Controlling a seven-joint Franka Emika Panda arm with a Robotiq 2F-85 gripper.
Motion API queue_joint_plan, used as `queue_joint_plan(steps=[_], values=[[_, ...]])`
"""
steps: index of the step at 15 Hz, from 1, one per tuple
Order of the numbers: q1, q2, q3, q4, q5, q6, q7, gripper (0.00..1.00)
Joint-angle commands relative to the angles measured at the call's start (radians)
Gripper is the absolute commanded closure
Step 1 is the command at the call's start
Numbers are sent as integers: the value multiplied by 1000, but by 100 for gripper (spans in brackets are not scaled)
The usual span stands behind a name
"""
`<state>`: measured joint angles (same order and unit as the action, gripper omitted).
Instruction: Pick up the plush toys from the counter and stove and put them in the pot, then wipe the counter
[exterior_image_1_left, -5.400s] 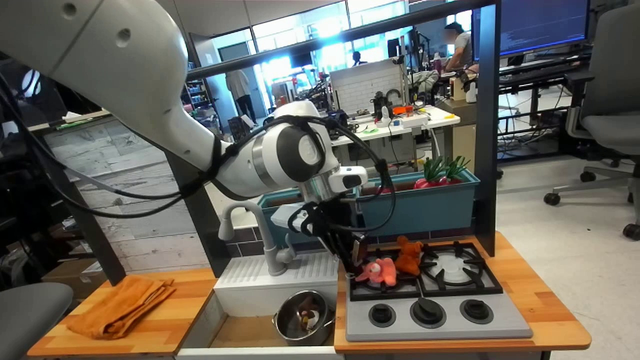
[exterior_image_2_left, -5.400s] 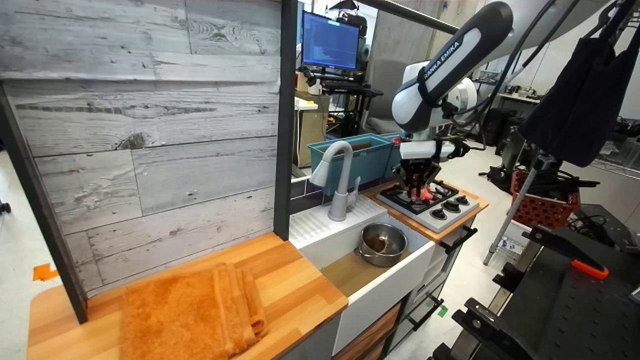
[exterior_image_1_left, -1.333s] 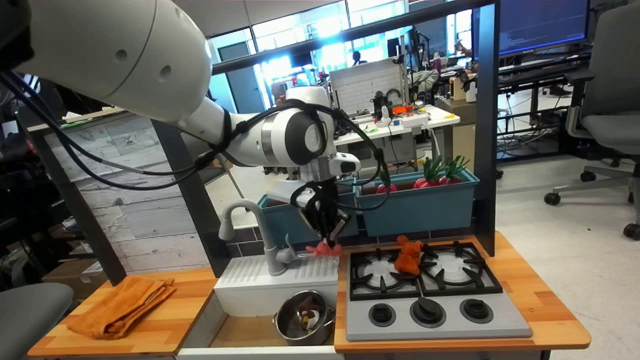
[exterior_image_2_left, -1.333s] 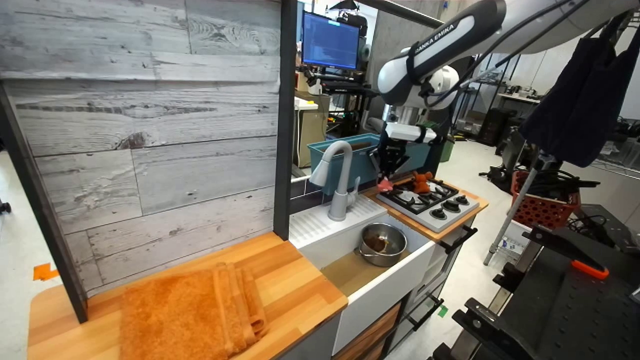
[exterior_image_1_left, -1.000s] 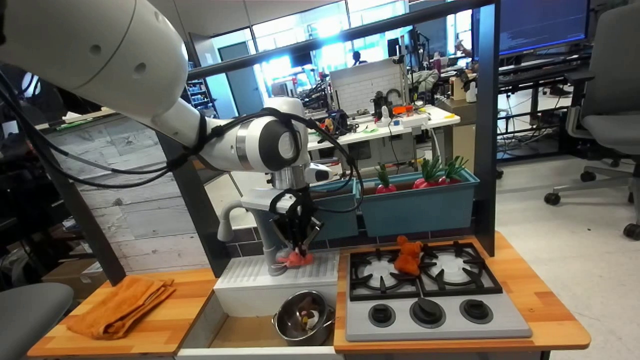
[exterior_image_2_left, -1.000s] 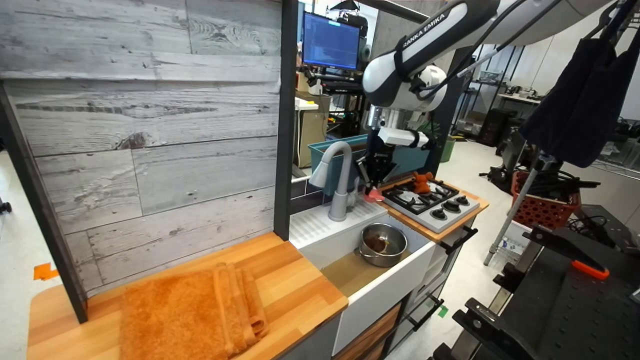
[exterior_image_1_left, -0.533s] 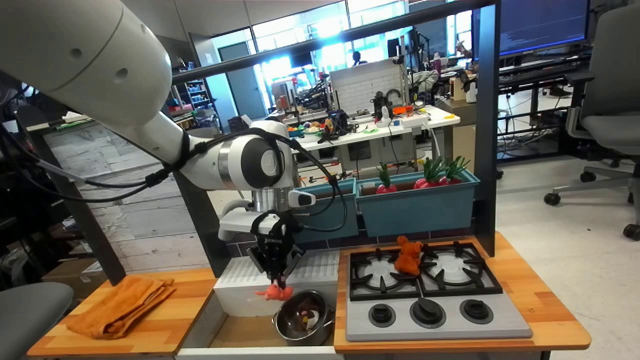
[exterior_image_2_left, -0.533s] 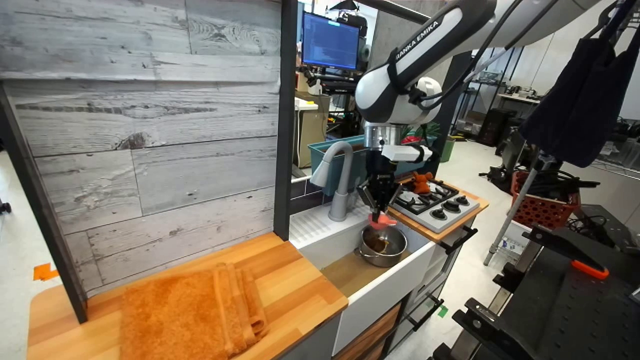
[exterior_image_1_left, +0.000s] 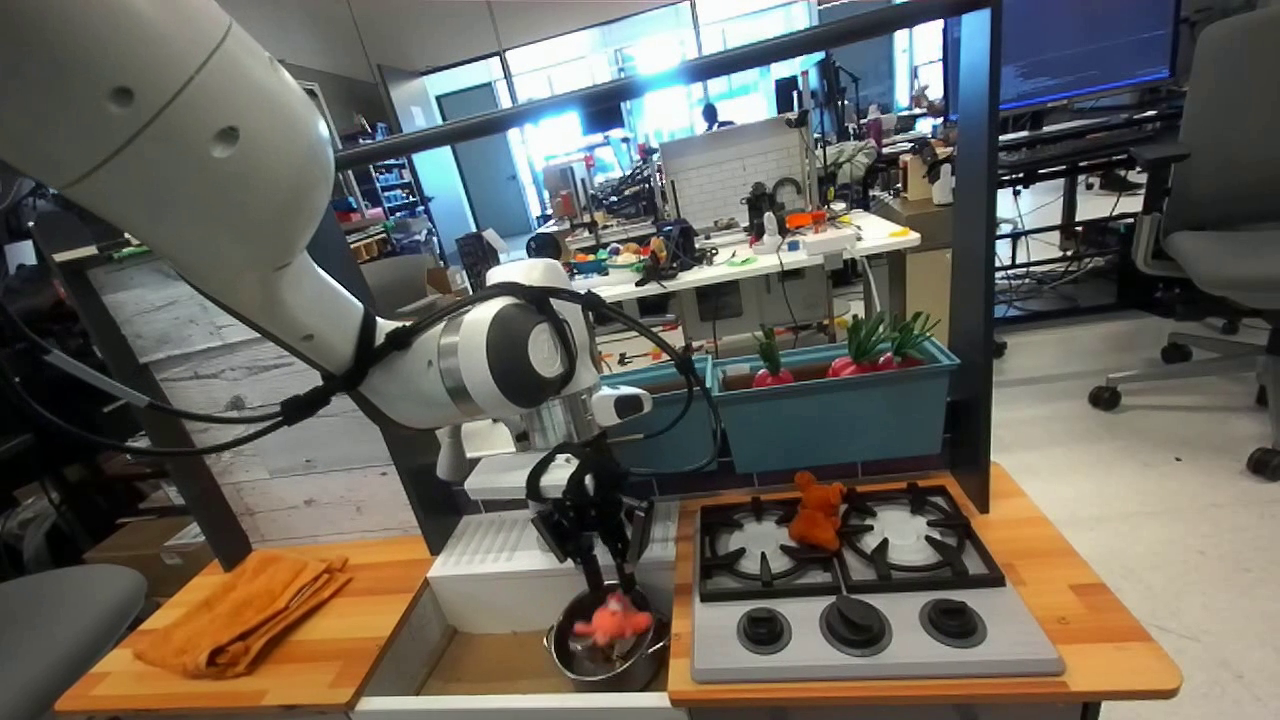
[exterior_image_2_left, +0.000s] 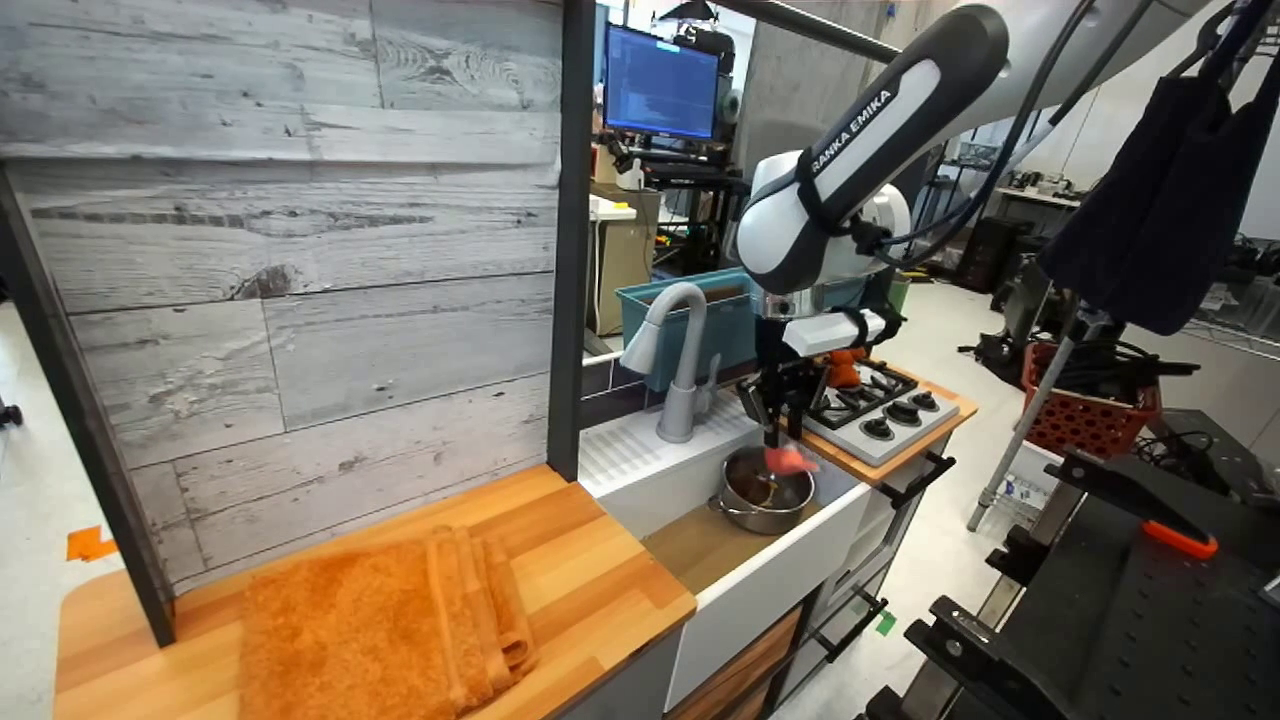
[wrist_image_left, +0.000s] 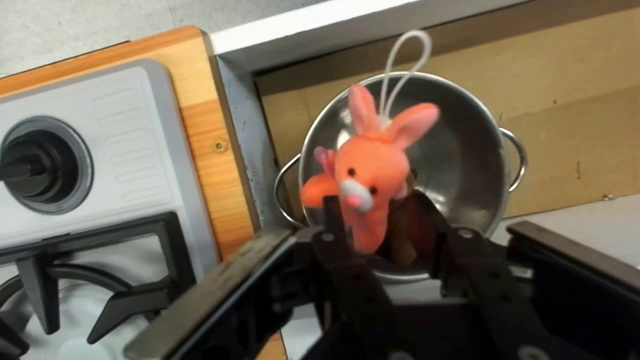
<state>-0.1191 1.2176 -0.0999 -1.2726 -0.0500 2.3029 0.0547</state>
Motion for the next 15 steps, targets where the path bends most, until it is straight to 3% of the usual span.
queue_joint_plan(steps=[1,2,3,4,7,11,15], values=[[5,1,-7,-1,3,4,1,53],[6,-3,-9,-7,2,7,3,49],[7,-7,-9,-11,2,8,4,24],[22,-13,-30,-8,-10,-25,26,23],[33,-80,-69,-66,-22,-10,56,2],[16,-191,-130,-119,-12,-26,112,0],[-66,-253,-134,-91,17,-128,97,0]])
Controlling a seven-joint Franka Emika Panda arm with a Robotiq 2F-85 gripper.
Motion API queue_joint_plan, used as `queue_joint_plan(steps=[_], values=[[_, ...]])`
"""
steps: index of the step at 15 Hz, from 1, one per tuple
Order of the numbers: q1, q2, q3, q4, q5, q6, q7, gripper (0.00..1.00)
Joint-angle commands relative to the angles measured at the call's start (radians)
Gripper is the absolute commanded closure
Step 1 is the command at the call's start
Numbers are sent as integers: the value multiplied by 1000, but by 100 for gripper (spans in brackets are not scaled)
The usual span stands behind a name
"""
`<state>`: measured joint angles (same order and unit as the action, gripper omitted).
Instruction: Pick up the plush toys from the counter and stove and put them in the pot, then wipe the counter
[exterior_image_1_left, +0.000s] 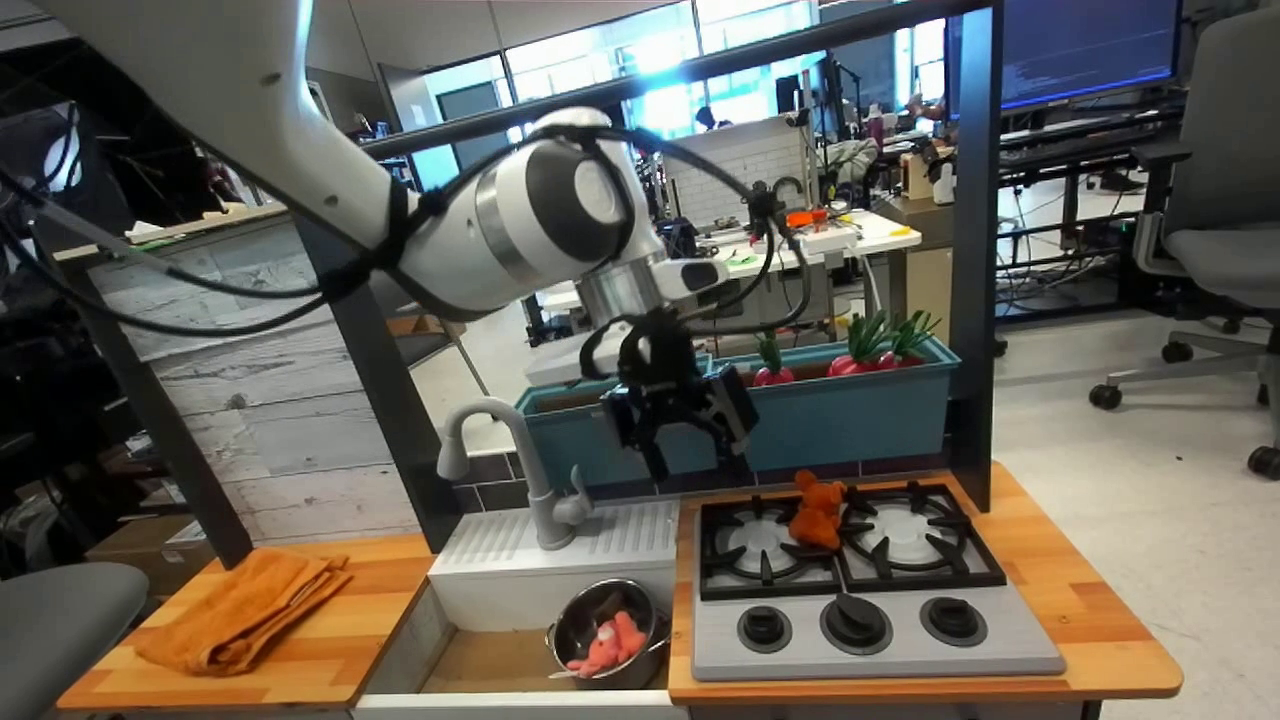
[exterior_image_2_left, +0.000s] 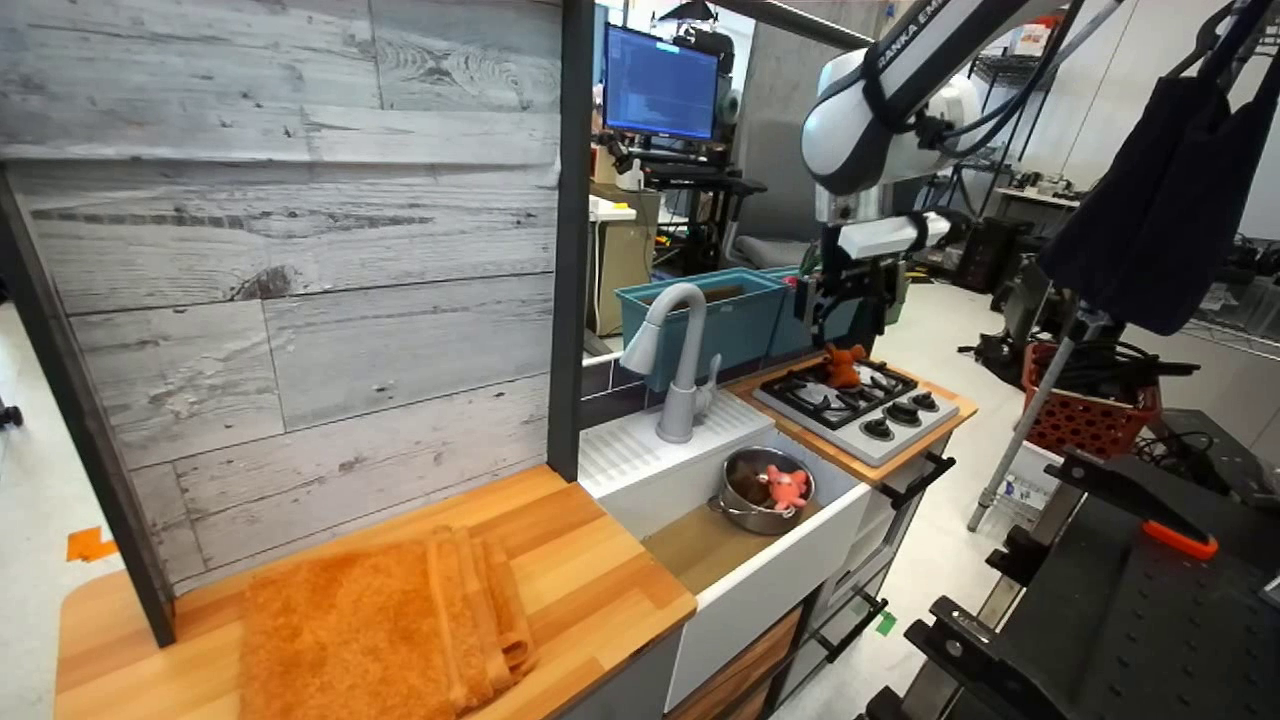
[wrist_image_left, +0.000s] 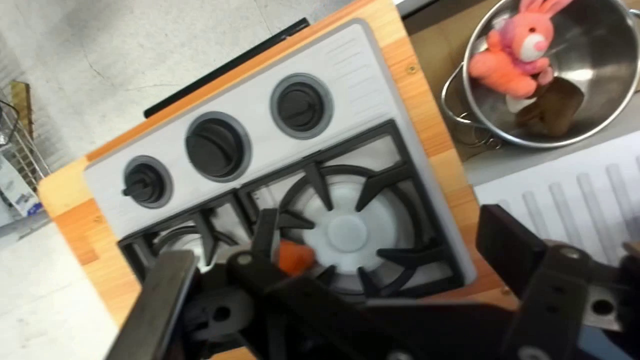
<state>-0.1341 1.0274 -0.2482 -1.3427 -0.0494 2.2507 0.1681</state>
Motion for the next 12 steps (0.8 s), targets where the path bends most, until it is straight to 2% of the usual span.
queue_joint_plan(steps=[1,5,9,12], values=[[-31,-17,11,8,-11,-33,3,0],[-63,-44,12,5,-7,-67,-4,0],[-80,82,-27,128,-14,93,69,0],[-90,178,-55,225,-10,99,136,0]])
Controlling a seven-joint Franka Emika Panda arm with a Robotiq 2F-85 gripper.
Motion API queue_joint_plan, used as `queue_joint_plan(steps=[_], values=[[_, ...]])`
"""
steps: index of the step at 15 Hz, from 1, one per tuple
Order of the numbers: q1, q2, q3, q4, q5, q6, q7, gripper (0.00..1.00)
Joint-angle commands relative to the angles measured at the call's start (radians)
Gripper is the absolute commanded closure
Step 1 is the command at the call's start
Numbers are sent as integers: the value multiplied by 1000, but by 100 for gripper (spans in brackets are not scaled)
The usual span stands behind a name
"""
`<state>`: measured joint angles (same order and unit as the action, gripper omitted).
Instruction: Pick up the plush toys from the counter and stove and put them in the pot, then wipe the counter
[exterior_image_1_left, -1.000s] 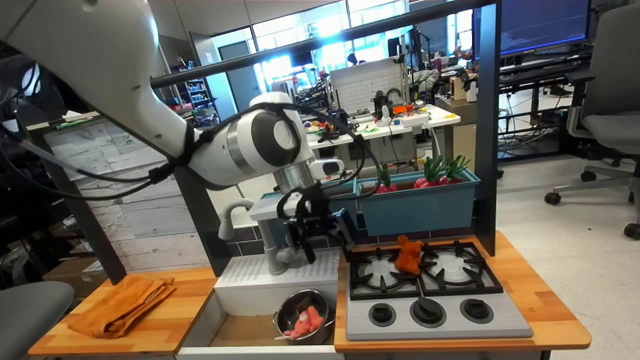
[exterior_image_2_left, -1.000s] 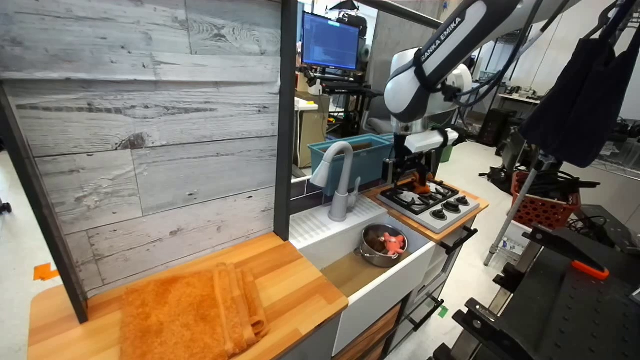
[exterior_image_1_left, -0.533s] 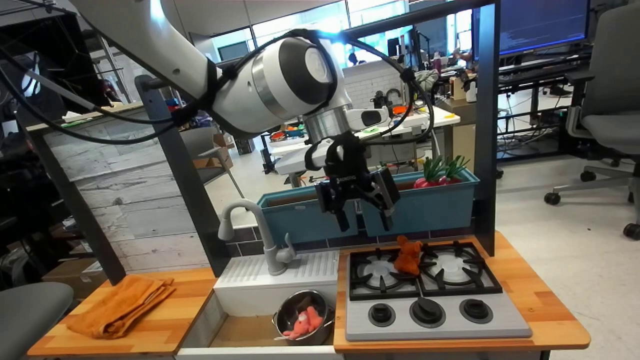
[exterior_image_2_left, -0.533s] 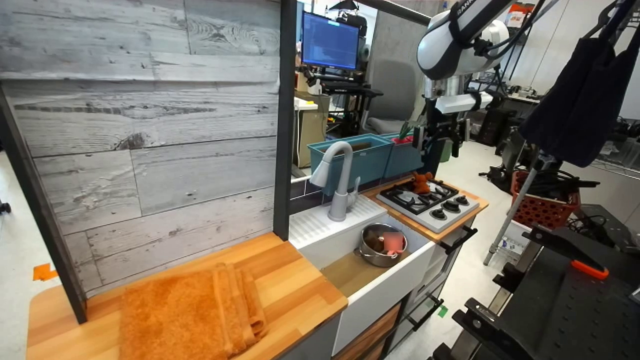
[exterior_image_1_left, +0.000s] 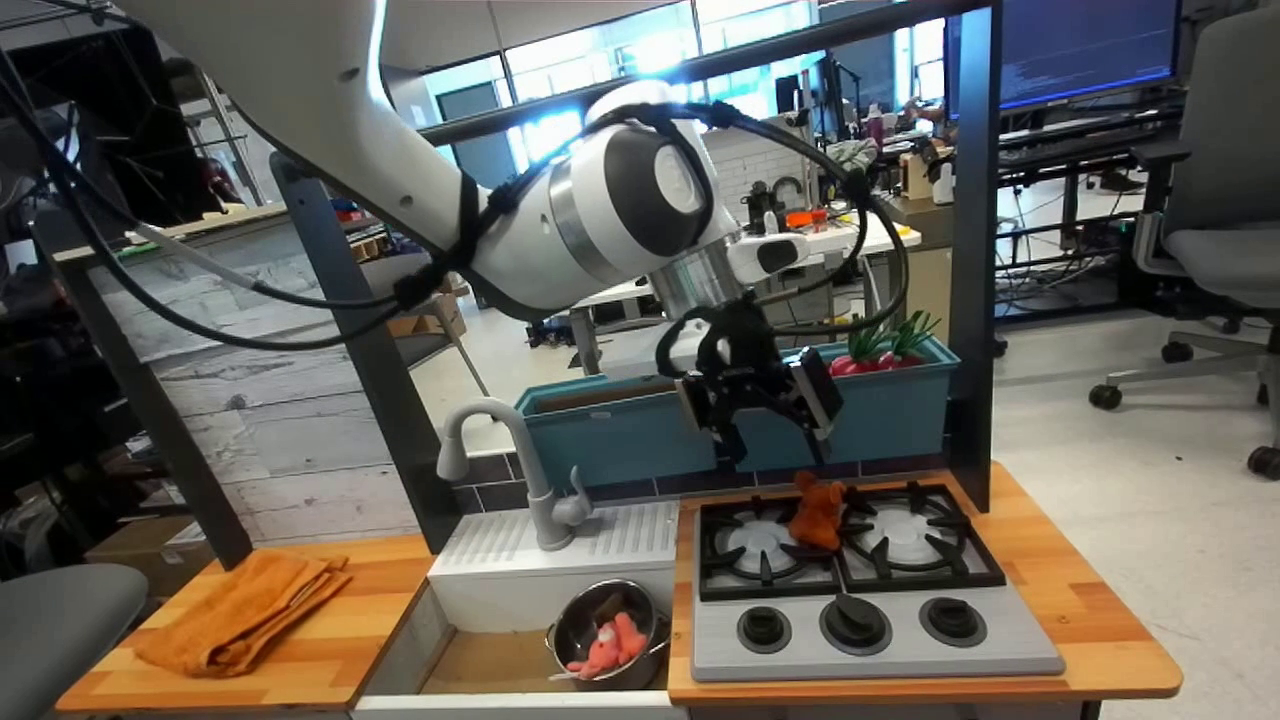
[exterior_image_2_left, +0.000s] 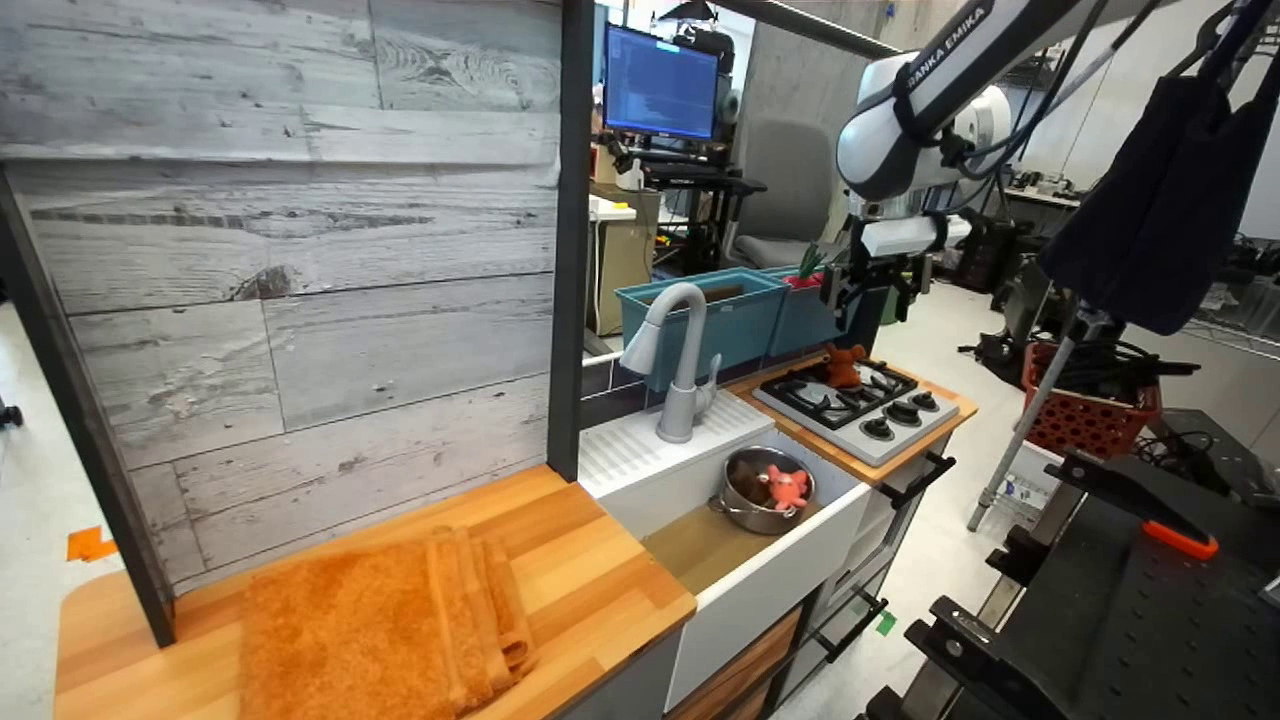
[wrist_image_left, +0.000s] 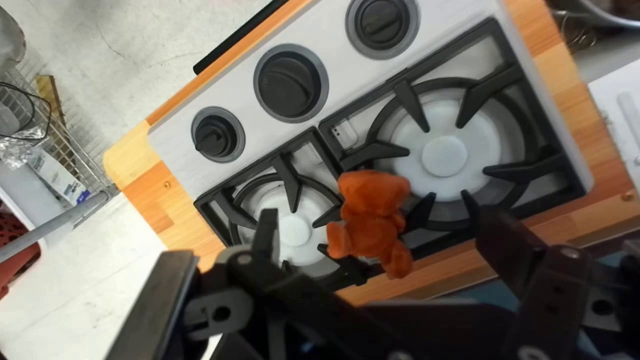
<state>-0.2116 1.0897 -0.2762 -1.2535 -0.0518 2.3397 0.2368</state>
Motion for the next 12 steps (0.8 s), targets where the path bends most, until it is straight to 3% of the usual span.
queue_joint_plan(steps=[1,4,11,12], values=[[-15,145,-35,167,-8,4,87,0],[-21,226,-55,258,-7,-26,141,0],[-51,362,-57,443,7,20,236,0],[-56,381,-57,470,7,19,247,25]])
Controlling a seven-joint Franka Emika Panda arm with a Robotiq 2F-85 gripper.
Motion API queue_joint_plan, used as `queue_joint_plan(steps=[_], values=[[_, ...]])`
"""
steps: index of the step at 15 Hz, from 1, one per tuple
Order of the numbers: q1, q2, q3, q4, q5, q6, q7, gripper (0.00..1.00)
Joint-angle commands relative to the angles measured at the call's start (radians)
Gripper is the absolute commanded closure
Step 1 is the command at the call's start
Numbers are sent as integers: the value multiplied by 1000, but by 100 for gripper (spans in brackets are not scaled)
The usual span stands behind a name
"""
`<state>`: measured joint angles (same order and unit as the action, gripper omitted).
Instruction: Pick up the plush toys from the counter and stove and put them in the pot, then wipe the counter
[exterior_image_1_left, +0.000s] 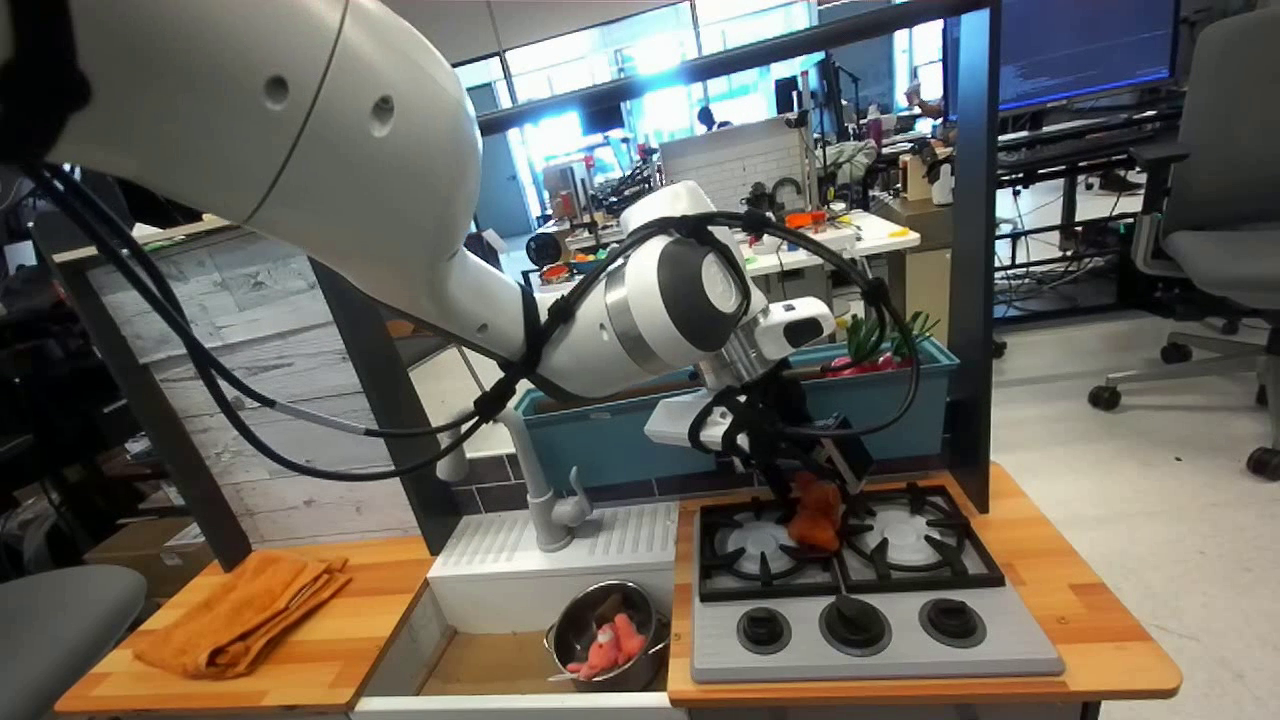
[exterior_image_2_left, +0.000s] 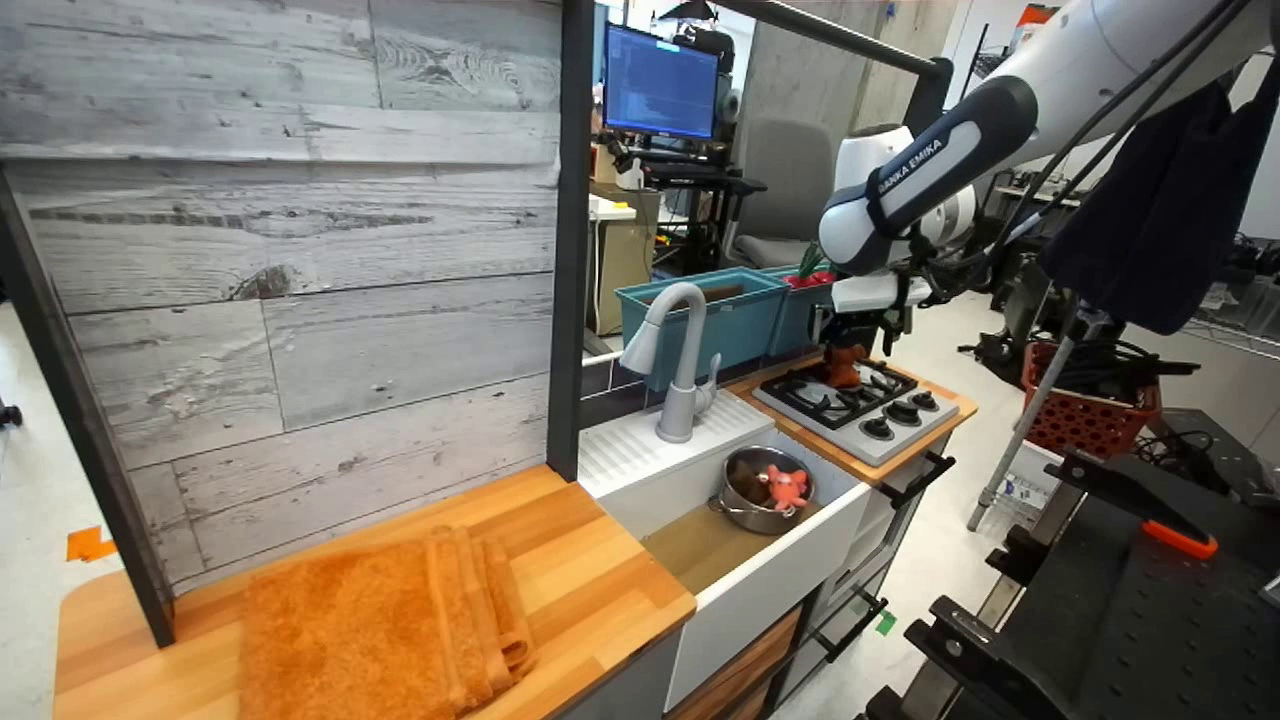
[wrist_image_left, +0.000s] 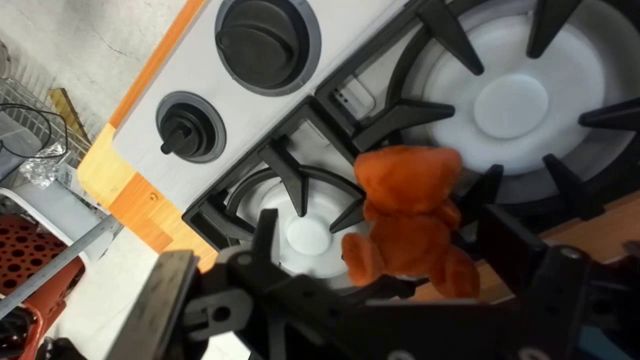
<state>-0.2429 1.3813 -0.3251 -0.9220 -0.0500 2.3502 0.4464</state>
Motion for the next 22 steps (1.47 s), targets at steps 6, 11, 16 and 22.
queue_joint_plan(steps=[6,11,16,22], values=[[-46,170,-1,251,6,30,74,65],[-29,107,44,166,-7,133,19,99],[-9,-103,140,-75,5,102,-245,97],[-5,-328,234,-348,-11,39,-521,97]])
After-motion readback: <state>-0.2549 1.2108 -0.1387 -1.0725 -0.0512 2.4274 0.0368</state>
